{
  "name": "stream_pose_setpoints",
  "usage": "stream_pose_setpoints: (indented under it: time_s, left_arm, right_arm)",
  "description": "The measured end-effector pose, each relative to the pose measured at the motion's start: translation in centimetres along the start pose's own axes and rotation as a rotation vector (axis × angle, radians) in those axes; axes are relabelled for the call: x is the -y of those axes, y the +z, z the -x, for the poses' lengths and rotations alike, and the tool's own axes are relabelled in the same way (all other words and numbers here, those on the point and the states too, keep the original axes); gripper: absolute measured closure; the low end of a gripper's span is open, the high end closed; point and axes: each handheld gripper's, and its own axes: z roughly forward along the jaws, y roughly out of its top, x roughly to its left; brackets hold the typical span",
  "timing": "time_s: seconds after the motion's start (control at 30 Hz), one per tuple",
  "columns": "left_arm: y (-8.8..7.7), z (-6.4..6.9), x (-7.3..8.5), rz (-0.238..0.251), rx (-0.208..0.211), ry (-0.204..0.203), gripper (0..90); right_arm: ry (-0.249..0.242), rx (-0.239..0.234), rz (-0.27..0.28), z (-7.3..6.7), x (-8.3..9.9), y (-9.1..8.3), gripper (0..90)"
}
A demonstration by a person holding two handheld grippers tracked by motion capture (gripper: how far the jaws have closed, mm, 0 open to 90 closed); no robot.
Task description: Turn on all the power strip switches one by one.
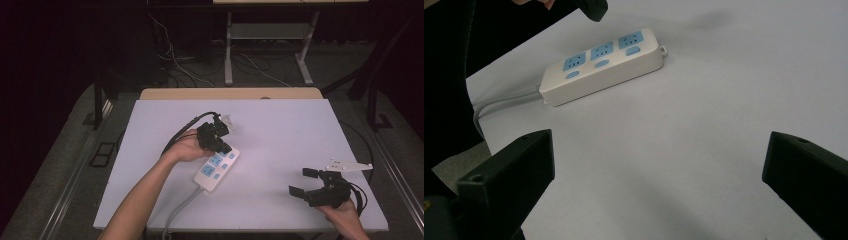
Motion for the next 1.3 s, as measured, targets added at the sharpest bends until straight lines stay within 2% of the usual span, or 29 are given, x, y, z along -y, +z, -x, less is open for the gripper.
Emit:
stream_pose_setpoints:
  time_s: [0.47,0.7,0.87,1.3]
  left_arm:
    - [0.8,-0.8,-0.6,-0.007,-0.008,0.005,89.3]
    - [1.2,-1.2,-0.6,0.011,-0.021,-0.003,89.3]
    - [1.8,-1.6,-0.6,0.017,-0.014,-0.009,89.3]
    - [3.5,-1.6,-0.6,-0.010,-0.003,-0.006,89.3]
  right_arm:
    - [-0.001,0.001,-0.001,0.0,0.0,0.0,0.2]
    - [-0.002,0.000,-0.002,0.0,0.0,0.0,0.2]
    - [-0.001,0.000,-0.001,0.0,0.0,0.0,0.2]
    - [-0.004,-0.004,-0.007,0.0,0.0,0.0,0.2]
